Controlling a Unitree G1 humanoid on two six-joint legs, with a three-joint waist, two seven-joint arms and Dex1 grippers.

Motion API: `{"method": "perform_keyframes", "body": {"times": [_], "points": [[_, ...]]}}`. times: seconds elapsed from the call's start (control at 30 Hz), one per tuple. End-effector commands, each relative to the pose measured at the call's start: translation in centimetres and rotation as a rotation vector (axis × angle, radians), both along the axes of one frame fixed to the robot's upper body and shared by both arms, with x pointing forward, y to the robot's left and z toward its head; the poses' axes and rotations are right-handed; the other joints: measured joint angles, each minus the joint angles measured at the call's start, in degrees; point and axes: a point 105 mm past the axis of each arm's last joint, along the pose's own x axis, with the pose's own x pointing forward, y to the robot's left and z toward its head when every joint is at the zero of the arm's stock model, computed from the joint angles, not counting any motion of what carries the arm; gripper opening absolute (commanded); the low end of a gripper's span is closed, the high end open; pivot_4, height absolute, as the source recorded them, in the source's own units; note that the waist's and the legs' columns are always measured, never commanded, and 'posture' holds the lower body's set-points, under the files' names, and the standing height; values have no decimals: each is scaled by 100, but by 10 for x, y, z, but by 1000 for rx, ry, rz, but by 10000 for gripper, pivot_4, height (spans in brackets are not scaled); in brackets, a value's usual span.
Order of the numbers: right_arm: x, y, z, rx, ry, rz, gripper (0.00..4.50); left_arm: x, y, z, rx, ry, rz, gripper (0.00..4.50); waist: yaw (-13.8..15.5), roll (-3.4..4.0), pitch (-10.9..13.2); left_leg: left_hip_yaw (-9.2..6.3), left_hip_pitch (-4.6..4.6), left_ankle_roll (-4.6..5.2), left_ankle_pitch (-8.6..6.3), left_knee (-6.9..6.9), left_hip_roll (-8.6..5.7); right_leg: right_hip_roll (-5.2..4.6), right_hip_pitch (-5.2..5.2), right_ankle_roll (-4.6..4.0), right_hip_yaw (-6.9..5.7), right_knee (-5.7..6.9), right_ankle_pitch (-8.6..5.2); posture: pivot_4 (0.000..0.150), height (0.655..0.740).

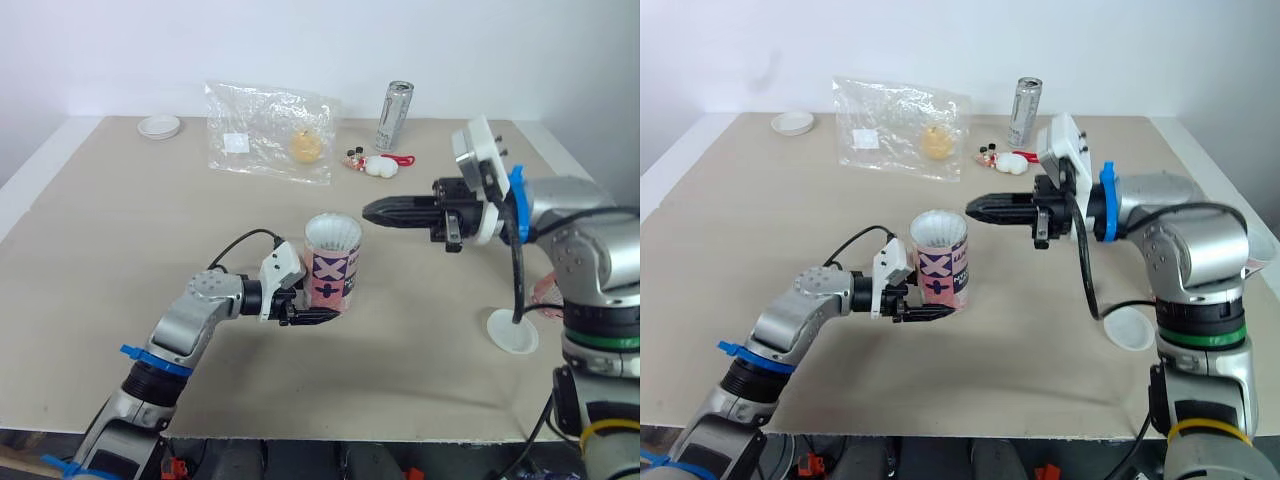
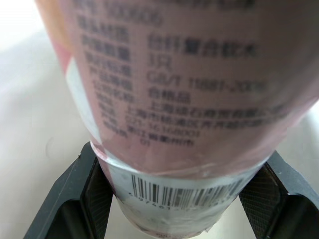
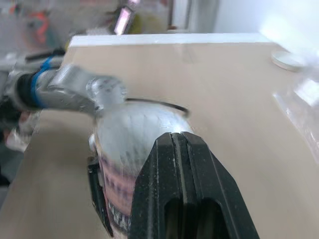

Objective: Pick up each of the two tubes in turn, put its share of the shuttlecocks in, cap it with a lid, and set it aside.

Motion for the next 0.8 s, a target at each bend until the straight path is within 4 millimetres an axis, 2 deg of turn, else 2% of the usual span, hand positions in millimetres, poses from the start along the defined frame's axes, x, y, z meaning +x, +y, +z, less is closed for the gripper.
{"method": "perform_keyframes", "body": {"times": [0.03,0.23,0.37,0.47,0.5,0.53,0.63,0.7,0.73,0.8], "points": [[2,-11,9,91,-103,-93,520,0,1,5,-61,-92,27,30225,-4,0,0,0,1,0,0,-1,0,0,0,0,0,-1,1,1500,7400],[3,-29,-5,167,-109,-194,520,2,7,-12,-46,-155,60,30225,-13,0,0,1,8,0,0,-2,1,4,3,-3,1,1,4,1500,7400],[-2,-43,-39,161,-27,-264,520,2,7,-24,-23,-185,49,30225,-5,-2,-1,1,8,0,0,-2,0,3,7,-1,2,-4,4,1500,7400],[-4,-55,-55,148,32,-311,520,1,4,-25,-16,-202,29,30225,-8,0,-1,4,7,0,0,-2,-2,0,7,2,5,-6,4,1500,7400],[-4,-60,-59,140,50,-324,6505,1,3,-25,-19,-205,28,30225,-9,-1,-1,5,8,0,0,-1,-2,0,8,3,7,-5,6,1500,7400],[-6,-65,-64,115,72,-329,9432,1,2,-25,-20,-208,27,30225,-10,-1,-1,5,10,0,0,0,-2,0,9,4,7,-5,7,1500,7400],[-14,-89,-78,-86,129,-332,23035,1,-2,-24,-20,-210,13,30225,-3,0,-1,6,9,-1,1,6,-4,-1,11,-11,7,-7,0,1500,7400],[-22,-100,-83,-209,183,-314,31071,0,-2,-25,-12,-210,1,30225,-5,0,-1,11,9,-1,1,8,-4,-4,11,-12,10,-10,0,1500,7400],[-27,-106,-85,-272,207,-303,32607,-1,-3,-25,-7,-211,-4,30225,-7,0,-1,11,9,-1,1,7,-5,-4,11,-12,11,-11,-1,1500,7400],[-41,-115,-87,-396,274,-268,41328,-1,-3,-26,-5,-206,-9,30225,-8,3,-2,13,9,-1,1,5,-4,-4,11,-14,13,-14,-1,1500,7400]]}}
